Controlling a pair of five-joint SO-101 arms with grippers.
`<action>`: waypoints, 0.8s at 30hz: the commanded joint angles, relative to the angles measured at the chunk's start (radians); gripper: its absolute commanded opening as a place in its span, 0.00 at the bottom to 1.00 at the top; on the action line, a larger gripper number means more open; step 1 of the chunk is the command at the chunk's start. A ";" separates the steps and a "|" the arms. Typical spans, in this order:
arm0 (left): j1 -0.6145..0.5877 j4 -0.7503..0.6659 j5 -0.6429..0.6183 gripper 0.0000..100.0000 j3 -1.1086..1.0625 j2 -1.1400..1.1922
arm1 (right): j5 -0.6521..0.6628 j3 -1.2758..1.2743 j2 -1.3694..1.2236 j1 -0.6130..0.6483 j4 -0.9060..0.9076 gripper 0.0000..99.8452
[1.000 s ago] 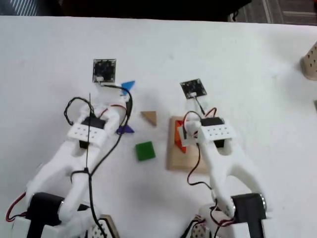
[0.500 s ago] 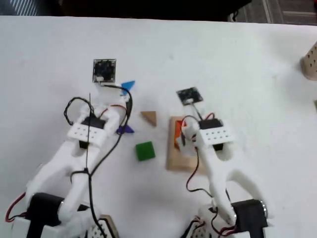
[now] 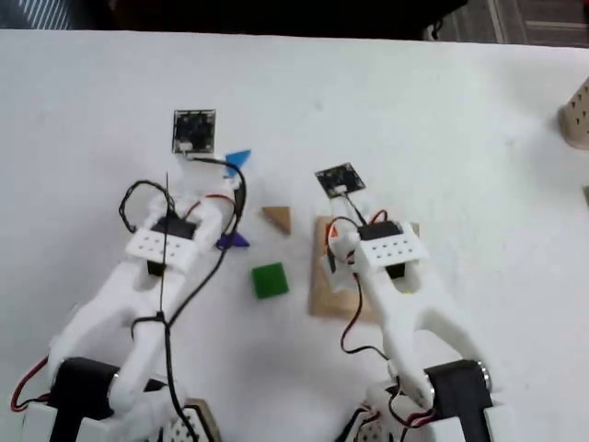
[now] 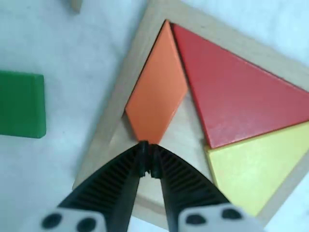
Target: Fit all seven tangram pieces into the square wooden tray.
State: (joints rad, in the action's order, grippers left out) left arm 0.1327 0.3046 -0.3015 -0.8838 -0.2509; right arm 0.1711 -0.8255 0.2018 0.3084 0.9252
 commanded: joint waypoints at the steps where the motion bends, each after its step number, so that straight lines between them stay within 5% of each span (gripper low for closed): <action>1: -0.010 -0.032 -0.002 0.02 0.064 0.004 | -0.009 0.052 0.021 -0.012 0.022 0.02; 15: -0.010 -0.032 -0.002 0.02 0.064 0.004 | 0.029 -0.038 0.196 -0.374 -0.016 0.02; 24: -0.010 -0.031 -0.002 0.02 0.063 0.004 | 0.075 0.034 -0.036 -0.318 -0.050 0.02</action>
State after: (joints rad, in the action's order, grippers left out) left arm 0.1327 0.3046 -0.3015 -0.8838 -0.2509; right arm 0.2279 -0.8638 0.2401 -0.0491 0.8884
